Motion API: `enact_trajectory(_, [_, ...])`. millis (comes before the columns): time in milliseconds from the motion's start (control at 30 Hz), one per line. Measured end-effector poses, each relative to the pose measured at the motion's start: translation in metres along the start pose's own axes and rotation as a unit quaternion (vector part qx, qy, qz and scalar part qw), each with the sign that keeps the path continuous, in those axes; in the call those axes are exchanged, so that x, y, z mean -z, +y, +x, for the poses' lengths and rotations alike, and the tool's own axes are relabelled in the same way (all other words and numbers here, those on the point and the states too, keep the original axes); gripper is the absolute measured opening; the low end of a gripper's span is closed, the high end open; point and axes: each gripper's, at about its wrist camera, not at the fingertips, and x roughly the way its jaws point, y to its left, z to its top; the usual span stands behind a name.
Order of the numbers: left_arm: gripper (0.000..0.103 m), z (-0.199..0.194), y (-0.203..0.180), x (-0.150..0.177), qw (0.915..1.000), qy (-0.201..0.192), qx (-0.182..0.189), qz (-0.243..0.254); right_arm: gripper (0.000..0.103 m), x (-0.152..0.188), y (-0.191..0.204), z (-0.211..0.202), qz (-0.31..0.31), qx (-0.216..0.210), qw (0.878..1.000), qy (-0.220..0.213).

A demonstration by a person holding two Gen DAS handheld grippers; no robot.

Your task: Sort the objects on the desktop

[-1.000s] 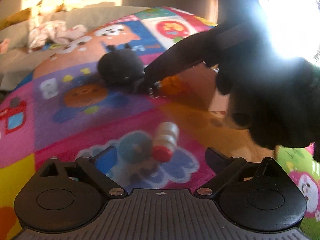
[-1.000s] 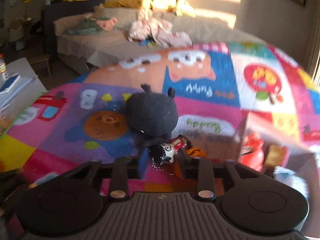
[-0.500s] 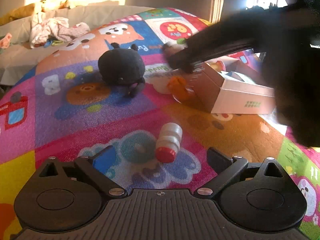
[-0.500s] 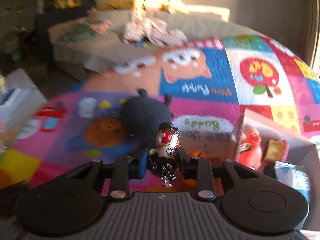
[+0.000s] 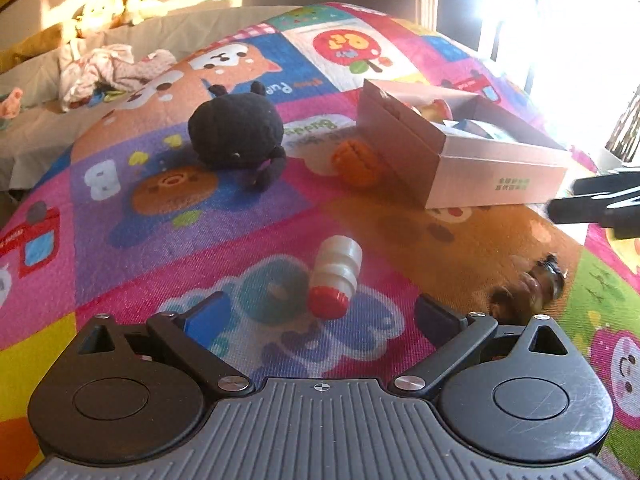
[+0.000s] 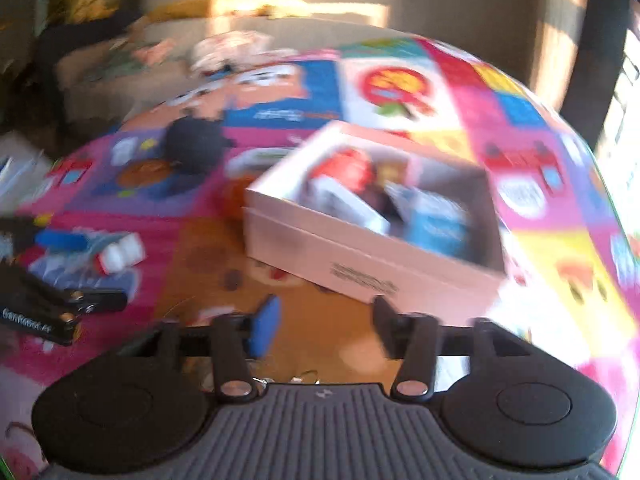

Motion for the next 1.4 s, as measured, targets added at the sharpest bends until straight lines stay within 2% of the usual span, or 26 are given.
enact_trajectory(67, [0.101, -0.002, -0.002, 0.0, 1.0, 0.003, 0.008, -0.002, 0.085, 0.009, -0.016, -0.01, 0.047, -0.002, 0.999, -0.008])
enact_trajectory(200, [0.101, -0.001, -0.01, -0.004, 0.9988, 0.012, 0.048, 0.001, 0.099, 0.032, -0.027, -0.028, 0.077, -0.007, 0.997, -0.017])
enact_trajectory(333, [0.101, 0.009, -0.023, -0.011, 0.9976, 0.014, 0.068, 0.007, 0.102, 0.051, -0.028, -0.04, 0.075, -0.006, 0.997, -0.017])
enact_trajectory(433, [0.101, 0.011, -0.032, -0.014, 0.992, 0.022, 0.124, 0.003, 0.103, 0.057, -0.028, -0.045, 0.079, -0.012, 0.997, -0.019])
enact_trajectory(500, [0.101, 0.009, -0.036, -0.014, 0.9892, 0.02, 0.145, 0.001, 0.103, 0.059, -0.023, -0.045, 0.071, -0.028, 0.997, -0.013])
enact_trajectory(667, [0.101, 0.001, -0.035, -0.013, 0.9926, 0.013, 0.12, 0.006, 0.103, 0.066, 0.002, -0.039, 0.024, -0.089, 0.996, 0.006])
enact_trajectory(733, [0.101, 0.001, -0.031, -0.013, 0.9938, 0.013, 0.111, 0.003, 0.103, 0.067, 0.013, -0.035, 0.012, -0.098, 0.995, 0.009])
enact_trajectory(833, [0.101, 0.001, -0.024, -0.015, 0.9951, 0.013, 0.097, -0.005, 0.103, 0.064, 0.025, -0.03, 0.005, -0.085, 0.996, 0.0])
enact_trajectory(967, [0.101, -0.001, -0.015, -0.016, 0.996, 0.006, 0.087, -0.017, 0.103, 0.053, 0.044, -0.021, -0.025, -0.025, 0.999, -0.034])
enact_trajectory(1033, [0.101, -0.004, -0.009, -0.016, 0.9964, 0.001, 0.081, -0.024, 0.103, 0.047, 0.052, -0.012, -0.043, -0.031, 0.998, -0.032])
enact_trajectory(1100, [0.101, -0.005, -0.004, -0.016, 0.9966, -0.001, 0.077, -0.028, 0.102, 0.043, 0.059, -0.002, -0.052, -0.042, 0.997, -0.029])
enact_trajectory(1167, [0.101, -0.005, 0.0, -0.016, 0.9968, 0.0, 0.074, -0.029, 0.088, 0.041, 0.064, 0.007, -0.06, -0.039, 0.997, -0.028])
enact_trajectory(1200, [0.101, -0.005, 0.001, -0.015, 0.9967, 0.002, 0.076, -0.031, 0.084, 0.04, 0.064, 0.011, -0.06, -0.038, 0.997, -0.024])
enact_trajectory(1300, [0.101, -0.002, 0.003, -0.014, 0.9953, 0.011, 0.09, -0.036, 0.065, 0.04, 0.058, 0.016, -0.04, -0.05, 0.998, -0.011])
enact_trajectory(1400, [0.101, 0.001, -0.004, -0.013, 0.9937, 0.017, 0.106, -0.031, 0.065, 0.044, 0.049, 0.009, -0.028, -0.042, 0.999, -0.004])
